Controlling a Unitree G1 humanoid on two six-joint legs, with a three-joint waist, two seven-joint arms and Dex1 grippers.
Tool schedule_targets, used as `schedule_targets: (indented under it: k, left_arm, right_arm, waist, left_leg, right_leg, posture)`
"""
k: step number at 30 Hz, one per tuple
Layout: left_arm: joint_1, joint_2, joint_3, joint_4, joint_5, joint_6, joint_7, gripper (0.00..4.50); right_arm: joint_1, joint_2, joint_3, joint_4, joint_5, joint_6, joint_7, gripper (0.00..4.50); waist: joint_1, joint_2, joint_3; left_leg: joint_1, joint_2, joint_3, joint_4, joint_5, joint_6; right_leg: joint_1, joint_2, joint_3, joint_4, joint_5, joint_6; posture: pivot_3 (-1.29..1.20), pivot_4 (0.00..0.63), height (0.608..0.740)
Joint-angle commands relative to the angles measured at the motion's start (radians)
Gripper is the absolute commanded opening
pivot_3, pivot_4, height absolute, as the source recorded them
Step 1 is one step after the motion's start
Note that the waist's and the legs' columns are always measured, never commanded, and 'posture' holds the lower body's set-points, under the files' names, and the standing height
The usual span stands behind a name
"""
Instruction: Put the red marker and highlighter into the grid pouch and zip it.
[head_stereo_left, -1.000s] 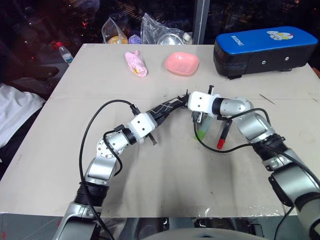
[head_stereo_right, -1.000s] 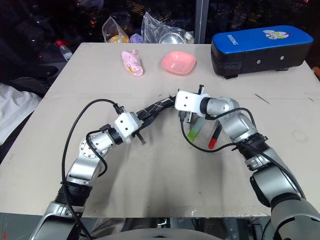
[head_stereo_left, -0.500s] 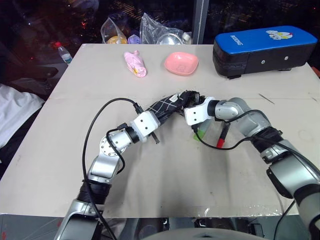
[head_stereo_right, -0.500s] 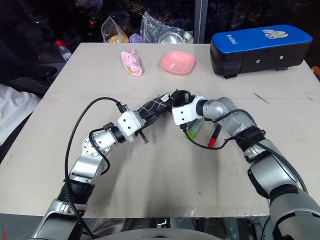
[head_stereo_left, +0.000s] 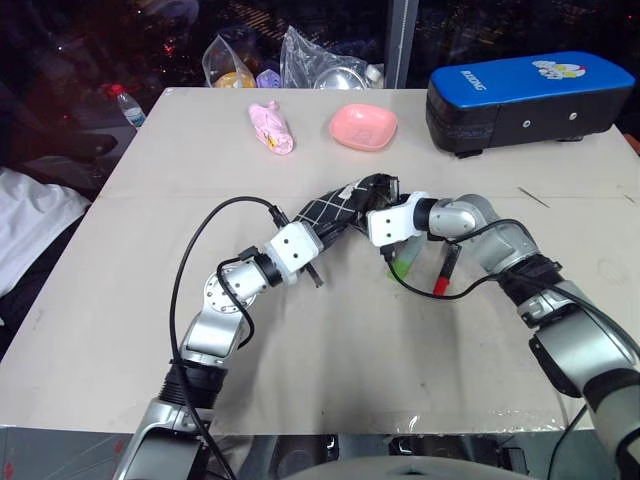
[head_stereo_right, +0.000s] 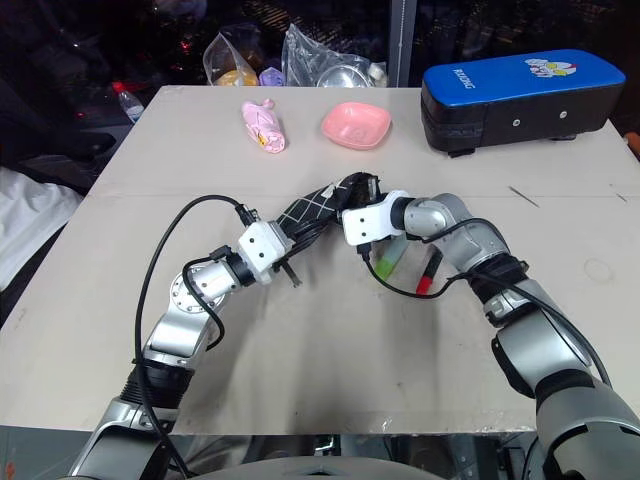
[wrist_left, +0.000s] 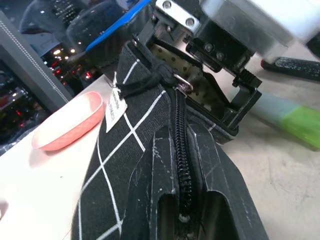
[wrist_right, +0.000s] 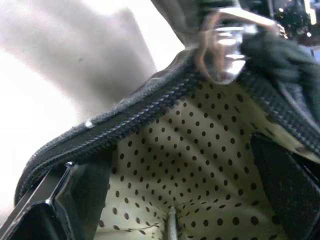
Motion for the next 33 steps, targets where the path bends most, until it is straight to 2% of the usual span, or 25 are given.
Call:
schedule_targets:
  k: [1,3,6,8,13,17,20,24,29,32,33]
  left_arm:
    - [-0.007,0.004,0.036,-0.004,-0.021,0.006,0.015,0.0]
    - [-0.008,0.007,0.042,0.003,-0.026,0.005,0.014,0.0]
    - [-0.018,0.003,0.05,0.016,-0.034,0.006,0.011,0.0]
    - [-0.024,-0.001,0.052,0.023,-0.036,0.006,0.008,0.0]
    - [-0.04,-0.011,0.052,0.045,-0.046,0.003,0.002,0.0]
    - [-0.048,-0.013,0.05,0.058,-0.05,-0.003,-0.004,0.0]
    - [-0.054,-0.012,0.048,0.07,-0.053,-0.009,-0.012,0.0]
    - [-0.059,-0.012,0.042,0.077,-0.053,-0.014,-0.018,0.0]
    - [-0.063,-0.011,0.039,0.086,-0.05,-0.023,-0.027,0.0]
    - [-0.067,-0.011,0.038,0.094,-0.047,-0.028,-0.03,0.0]
    - [-0.068,-0.01,0.038,0.095,-0.046,-0.03,-0.03,0.0]
  right_arm:
    - [0.058,-0.041,-0.124,-0.208,0.222,0.166,0.163,4.45]
    - [0.118,-0.074,-0.178,-0.352,0.339,0.314,0.249,4.45]
    - [0.199,-0.126,-0.263,-0.551,0.467,0.54,0.289,4.45]
    - [0.247,-0.144,-0.316,-0.65,0.525,0.663,0.271,4.45]
    - [0.408,-0.144,-0.452,-0.885,0.602,0.989,0.108,4.45]
    - [0.538,-0.087,-0.512,-1.04,0.588,1.219,-0.076,4.45]
    - [0.665,-0.019,-0.498,-1.155,0.533,1.334,-0.228,4.45]
    - [0.813,0.125,-0.429,-1.223,0.46,1.36,-0.42,4.45]
    - [0.9,0.292,-0.425,-1.194,0.455,1.414,-0.539,4.45]
    - [0.909,0.341,-0.43,-1.173,0.468,1.443,-0.558,3.65]
    - [0.908,0.351,-0.433,-1.169,0.469,1.452,-0.566,3.26]
  waist:
    - [0.002,0.0,0.0]
    - [0.006,0.0,0.0]
    - [0.004,0.0,0.0]
    - [0.003,0.0,0.0]
    - [0.003,0.0,0.0]
    - [0.006,-0.001,0.0]
    - [0.007,-0.002,-0.001]
    - [0.003,-0.004,-0.002]
    - [0.002,-0.004,-0.002]
    - [0.001,-0.006,-0.003]
    - [0.002,-0.006,-0.003]
  left_leg:
    - [0.0,0.0,-0.001,0.0,0.0,0.0]
    - [0.0,0.0,-0.002,0.0,0.0,0.0]
    - [0.0,0.0,-0.004,0.0,0.0,0.0]
    - [0.0,0.0,-0.004,0.0,0.0,0.0]
    - [0.0,0.0,-0.005,0.0,0.0,0.0]
    - [0.0,-0.001,-0.005,0.0,0.0,0.0]
    - [0.0,-0.001,-0.005,0.0,0.0,0.0]
    - [0.0,-0.002,-0.005,0.0,0.0,0.0]
    - [0.0,-0.002,-0.007,-0.001,0.0,0.0]
    - [0.0,-0.002,-0.007,0.0,0.0,0.0]
    - [0.0,-0.002,-0.007,0.0,0.0,0.0]
  right_leg:
    - [0.0,0.0,0.0,0.0,0.0,0.0]
    - [0.0,0.0,0.0,0.0,0.0,0.0]
    - [0.0,0.0,0.0,0.0,0.0,0.0]
    - [0.0,0.0,0.001,0.001,0.0,0.0]
    - [0.0,0.0,0.0,0.001,0.0,0.0]
    - [0.0,0.0,0.001,0.001,0.0,0.0]
    - [0.0,0.0,0.001,0.001,0.0,0.0]
    - [0.0,0.001,0.002,0.001,0.0,0.0]
    - [0.0,0.001,0.001,0.001,0.0,0.0]
    - [0.0,0.001,0.001,0.001,0.0,0.0]
    - [0.0,0.001,0.001,0.001,0.0,0.0]
  posture:
    - [0.0,0.15,0.74]
    - [0.0,0.15,0.74]
    - [0.0,0.15,0.74]
    - [0.0,0.15,0.74]
    - [0.0,0.15,0.74]
    - [0.0,0.15,0.74]
    - [0.0,0.15,0.74]
    - [0.0,0.15,0.74]
    - [0.0,0.15,0.74]
    - [0.0,0.15,0.74]
    - [0.0,0.15,0.74]
